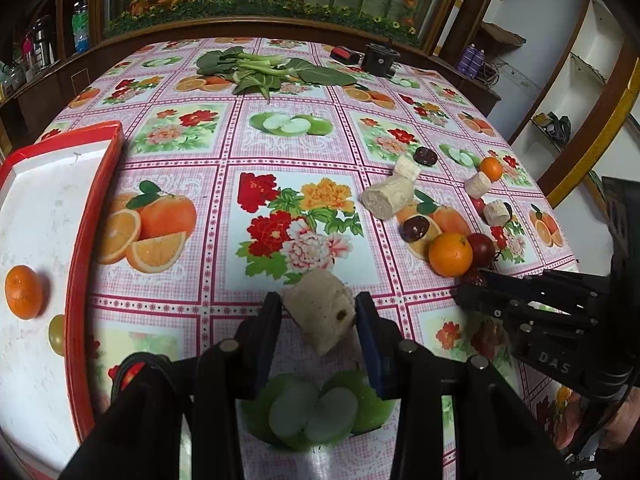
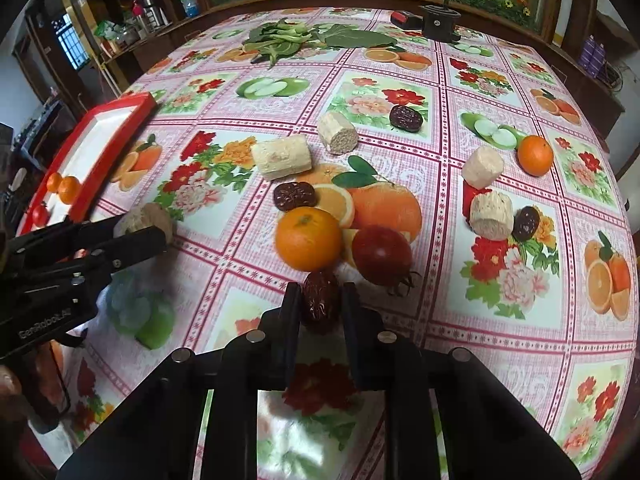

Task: Organize fruits
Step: 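Carry the beige piece and the red date toward the tray with both grippers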

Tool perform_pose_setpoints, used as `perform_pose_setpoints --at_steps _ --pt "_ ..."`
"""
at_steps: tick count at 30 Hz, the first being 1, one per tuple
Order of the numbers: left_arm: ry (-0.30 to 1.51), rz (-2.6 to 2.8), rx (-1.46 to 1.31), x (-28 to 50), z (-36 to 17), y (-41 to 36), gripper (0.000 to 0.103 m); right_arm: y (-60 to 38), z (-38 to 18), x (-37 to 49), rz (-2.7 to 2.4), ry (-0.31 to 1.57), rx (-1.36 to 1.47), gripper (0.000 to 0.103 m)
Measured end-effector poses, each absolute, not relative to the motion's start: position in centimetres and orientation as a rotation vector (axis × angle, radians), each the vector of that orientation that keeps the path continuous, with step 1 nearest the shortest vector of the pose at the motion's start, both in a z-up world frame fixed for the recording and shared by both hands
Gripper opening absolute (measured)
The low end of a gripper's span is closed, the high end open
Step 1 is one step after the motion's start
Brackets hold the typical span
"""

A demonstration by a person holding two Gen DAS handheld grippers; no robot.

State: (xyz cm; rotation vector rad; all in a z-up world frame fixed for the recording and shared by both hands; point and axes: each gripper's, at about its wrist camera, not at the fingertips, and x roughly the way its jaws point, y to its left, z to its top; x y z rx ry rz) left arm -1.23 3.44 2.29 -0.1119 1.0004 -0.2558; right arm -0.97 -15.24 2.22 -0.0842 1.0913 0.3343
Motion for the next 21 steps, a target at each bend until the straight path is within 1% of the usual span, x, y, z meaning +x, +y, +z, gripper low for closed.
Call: perform_pose_setpoints --at_steps 12,21 --pt "0.988 -0.274 -0.123 -3.0 3.1 3.9 0.041 -14.2 3.9 -3.7 0.376 1.052 -0.103 0.020" --pt "0.953 -0.237 -0.140 -4.3 4.8 6.5 0.041 -10.6 4.7 -3.5 0.433 1.033 -0.141 0.020"
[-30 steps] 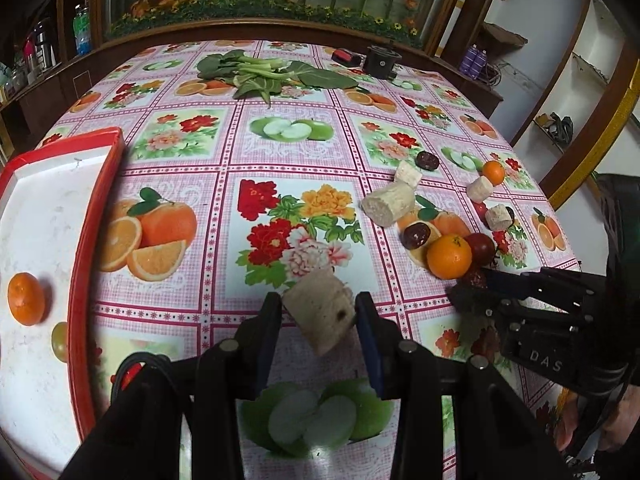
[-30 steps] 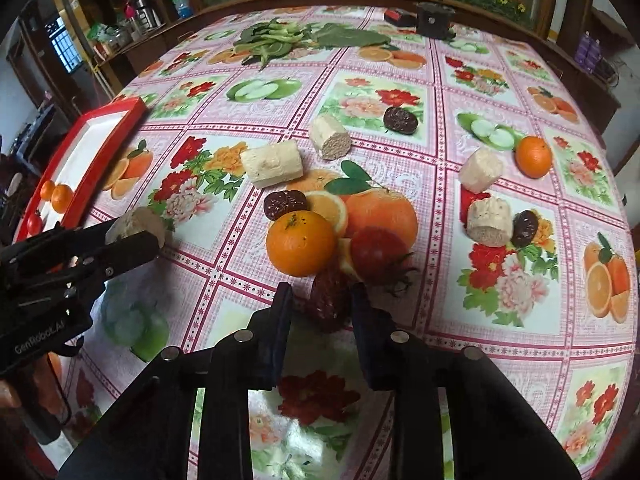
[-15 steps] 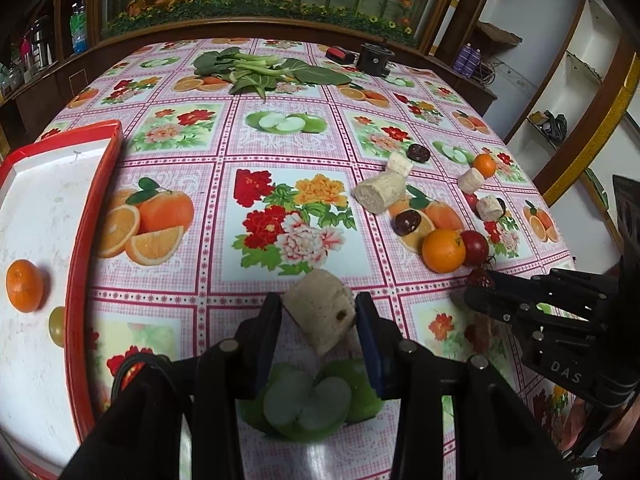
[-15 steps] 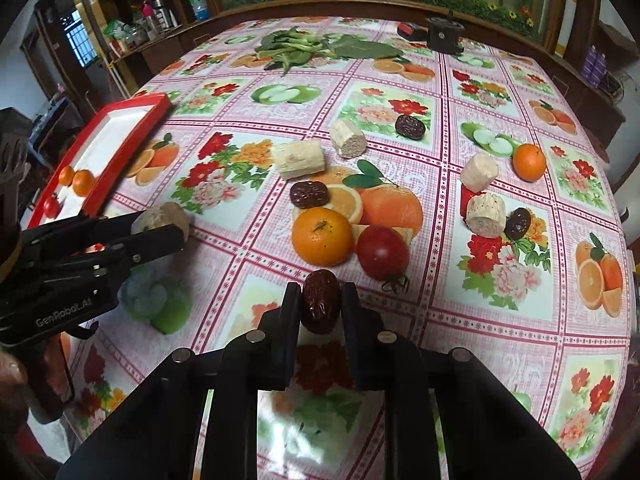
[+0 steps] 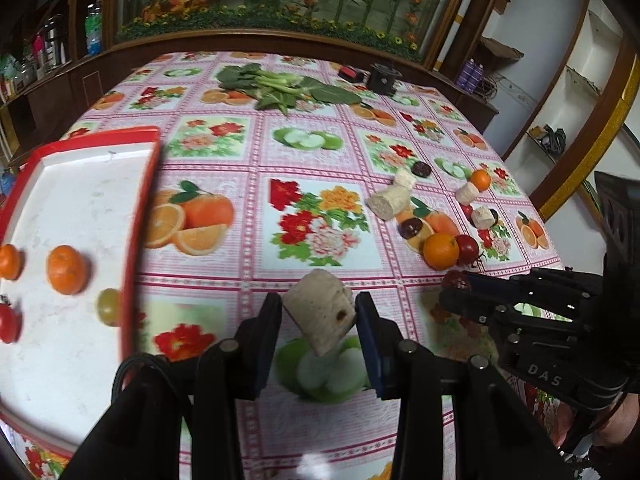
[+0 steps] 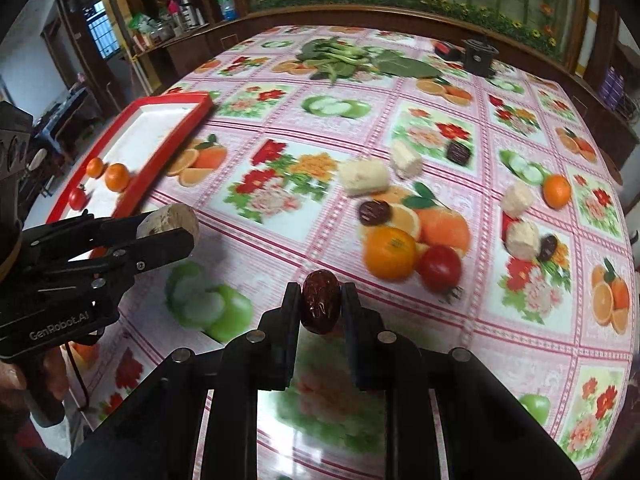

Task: Organize fruits
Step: 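Carry the beige piece and the red date toward the tray with both grippers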

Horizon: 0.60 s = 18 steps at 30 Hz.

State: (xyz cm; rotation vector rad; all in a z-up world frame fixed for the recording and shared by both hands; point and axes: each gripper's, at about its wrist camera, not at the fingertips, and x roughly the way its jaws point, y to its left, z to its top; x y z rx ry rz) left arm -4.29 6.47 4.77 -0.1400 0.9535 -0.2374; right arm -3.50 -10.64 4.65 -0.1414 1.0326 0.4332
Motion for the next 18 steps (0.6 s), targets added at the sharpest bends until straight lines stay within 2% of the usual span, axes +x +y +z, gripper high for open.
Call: perform_pose_setpoints --at_steps 18 --pt "0.915 0.007 -0.230 -7.2 5.7 18.0 0.041 1.9 6.2 -2.7 0.680 0.997 -0.252 0.019"
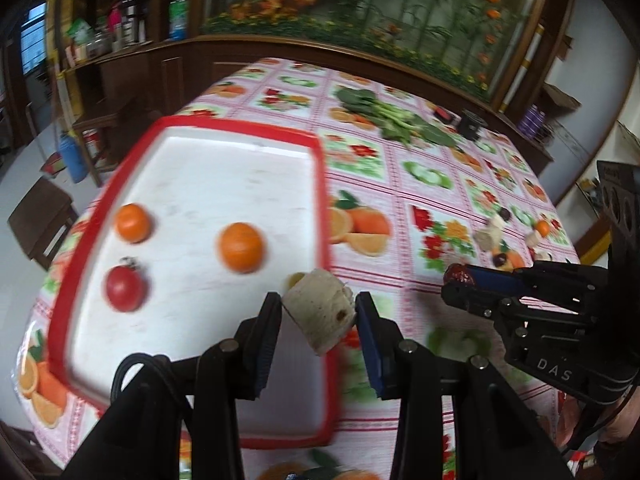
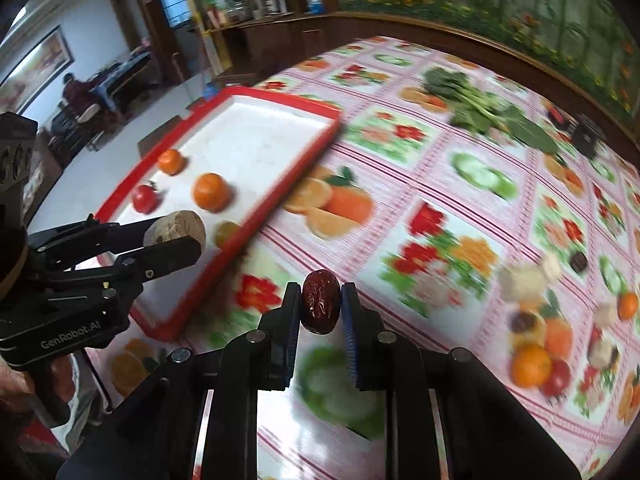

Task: Organize fruits
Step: 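Carry the beige piece and the red date toward the tray with both grippers, then lower the beige piece and red date into the tray and open both grippers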

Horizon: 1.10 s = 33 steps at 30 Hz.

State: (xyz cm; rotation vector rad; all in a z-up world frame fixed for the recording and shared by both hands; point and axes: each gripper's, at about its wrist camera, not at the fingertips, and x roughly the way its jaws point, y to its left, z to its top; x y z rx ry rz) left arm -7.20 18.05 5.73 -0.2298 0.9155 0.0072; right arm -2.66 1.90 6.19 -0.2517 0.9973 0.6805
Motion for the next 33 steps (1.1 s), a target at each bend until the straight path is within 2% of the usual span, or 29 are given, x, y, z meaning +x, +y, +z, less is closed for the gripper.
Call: perform_pose_setpoints --at_steps 19,33 --pt "0.950 0.207 -0.290 -10.0 3.7 26.5 0.041 13.8 4.4 -4.8 0.919 1.008 -0.394 0.019" --pt "0.978 0.214 -0.289 -9.2 2.4 27.9 0.041 15.7 2.2 -4.3 0.929 1.055 -0.431 0.019"
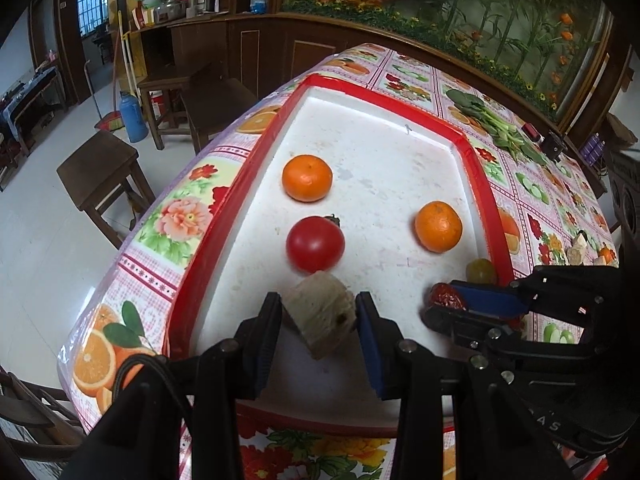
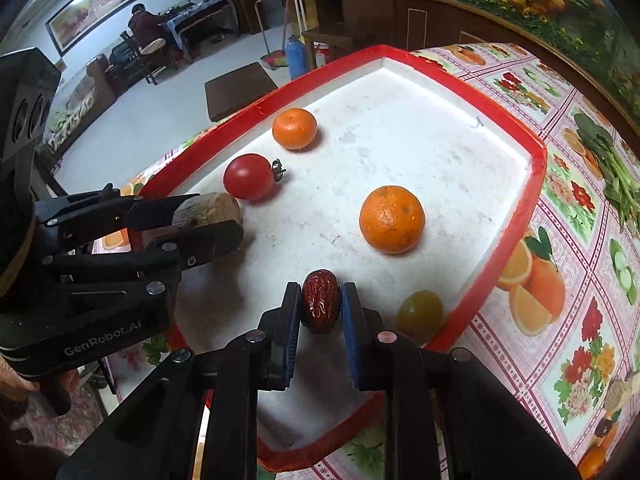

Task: Organize fruits
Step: 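Lower the beige piece and red date into the tray and open both grippers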

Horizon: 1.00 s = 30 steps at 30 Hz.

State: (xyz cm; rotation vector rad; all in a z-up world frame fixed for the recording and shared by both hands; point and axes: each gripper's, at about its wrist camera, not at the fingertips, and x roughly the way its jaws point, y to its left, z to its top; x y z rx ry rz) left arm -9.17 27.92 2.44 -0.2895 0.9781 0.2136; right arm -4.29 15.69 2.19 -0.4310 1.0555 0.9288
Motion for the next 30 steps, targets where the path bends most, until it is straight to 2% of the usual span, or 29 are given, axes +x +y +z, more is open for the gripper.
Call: perform_pose_setpoints --at_steps 10,12,14,22,30 --pt "0.984 0.218 -0.313 -9.1 2.4 28.0 0.041 15.9 2.0 -4.6 0.919 1.048 -0.466 0.020" --pt "0.984 0.219 -0.314 -9.0 2.5 28.0 0.041 15.8 2.0 -4.6 0.914 1.049 -0.472 0.022" --pt "0.983 0.221 -0.317 -9.0 2.6 27.9 0.041 15.7 2.0 -4.6 0.906 1.049 -0.479 0.030" --pt "0.955 0.233 -0.343 -9.4 3.5 27.4 0.059 14.7 3.1 -5.2 0.901 1.016 -0.491 0.031" --pt "0.937 0.246 -0.364 -9.6 4.3 26.2 0.066 13.1 4.5 -6.0 0.902 0.987 -0.473 0.032"
